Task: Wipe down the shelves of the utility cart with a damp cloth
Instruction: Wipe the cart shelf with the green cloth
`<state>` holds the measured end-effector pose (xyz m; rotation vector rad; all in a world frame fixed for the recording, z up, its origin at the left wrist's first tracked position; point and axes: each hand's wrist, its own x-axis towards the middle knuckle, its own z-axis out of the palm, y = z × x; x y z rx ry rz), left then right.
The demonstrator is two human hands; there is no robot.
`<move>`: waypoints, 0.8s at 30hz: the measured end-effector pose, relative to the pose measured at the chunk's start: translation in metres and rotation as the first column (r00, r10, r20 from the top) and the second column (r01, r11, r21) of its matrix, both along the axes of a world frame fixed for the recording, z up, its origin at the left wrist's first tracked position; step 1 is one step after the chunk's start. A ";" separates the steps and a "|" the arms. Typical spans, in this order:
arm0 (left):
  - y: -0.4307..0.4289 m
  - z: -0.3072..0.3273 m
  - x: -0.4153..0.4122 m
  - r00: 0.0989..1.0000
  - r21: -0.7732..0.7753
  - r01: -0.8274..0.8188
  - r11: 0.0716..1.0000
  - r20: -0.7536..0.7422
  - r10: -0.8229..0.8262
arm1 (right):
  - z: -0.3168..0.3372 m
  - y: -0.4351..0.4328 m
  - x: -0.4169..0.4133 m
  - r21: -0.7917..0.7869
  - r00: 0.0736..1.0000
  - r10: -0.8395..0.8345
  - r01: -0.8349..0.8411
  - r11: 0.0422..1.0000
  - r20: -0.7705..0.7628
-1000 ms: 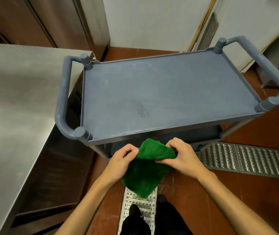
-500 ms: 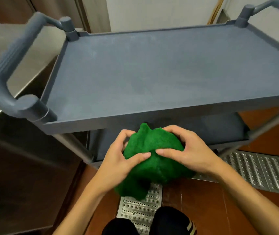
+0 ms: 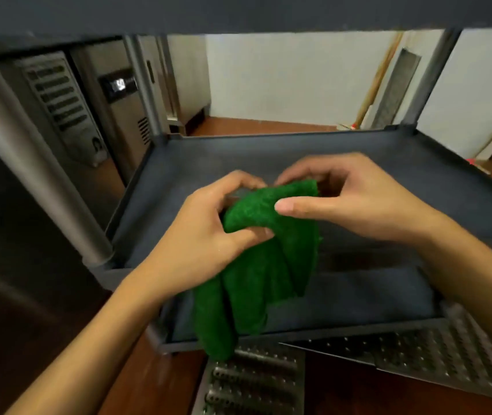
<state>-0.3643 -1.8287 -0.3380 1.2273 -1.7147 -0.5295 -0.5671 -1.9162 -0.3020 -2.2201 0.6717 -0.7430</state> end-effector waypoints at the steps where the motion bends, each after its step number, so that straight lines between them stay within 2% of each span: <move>1: -0.003 -0.008 0.000 1.000 -0.004 -0.001 1.000 0.030 0.001 | -0.004 -0.004 0.001 -0.048 1.000 0.003 -0.002 0.999 0.013; 3: -0.006 -0.022 0.000 0.998 0.016 -0.019 1.000 0.057 0.018 | -0.007 -0.011 0.003 -0.094 0.995 0.008 0.002 0.996 0.102; 7: -0.010 -0.038 0.006 0.983 0.037 -0.149 0.988 0.112 0.144 | -0.009 -0.013 0.010 -0.034 0.959 0.009 0.001 0.999 0.285; 9: -0.011 -0.042 0.010 0.995 0.144 -0.090 0.985 -0.018 0.093 | -0.011 -0.019 0.018 0.033 0.925 -0.049 0.040 0.999 0.377; 11: -0.015 -0.044 0.013 0.960 0.252 0.025 0.967 -0.275 0.047 | -0.016 -0.028 0.026 0.116 0.895 -0.110 0.066 0.991 0.433; 14: -0.023 -0.039 0.010 0.769 0.340 0.166 0.926 -0.633 0.095 | -0.039 -0.043 0.034 0.076 0.918 -0.215 0.202 0.977 0.333; 16: -0.028 -0.038 0.010 0.678 0.371 0.214 0.904 -0.722 0.136 | -0.060 -0.048 0.032 0.028 0.933 -0.251 0.252 0.967 0.260; 18: -0.032 -0.038 0.014 0.631 0.397 0.249 0.883 -0.758 0.163 | -0.078 -0.045 0.024 -0.036 0.956 -0.152 0.166 0.985 0.250; 22: -0.040 -0.032 0.025 0.495 0.373 0.409 0.832 -0.857 0.141 | -0.102 -0.036 0.010 -0.362 0.991 0.110 -0.077 0.929 0.071; 24: -0.043 -0.029 0.029 0.462 0.355 0.432 0.829 -0.877 0.134 | -0.106 -0.031 0.011 -0.390 0.986 0.160 -0.127 0.912 0.054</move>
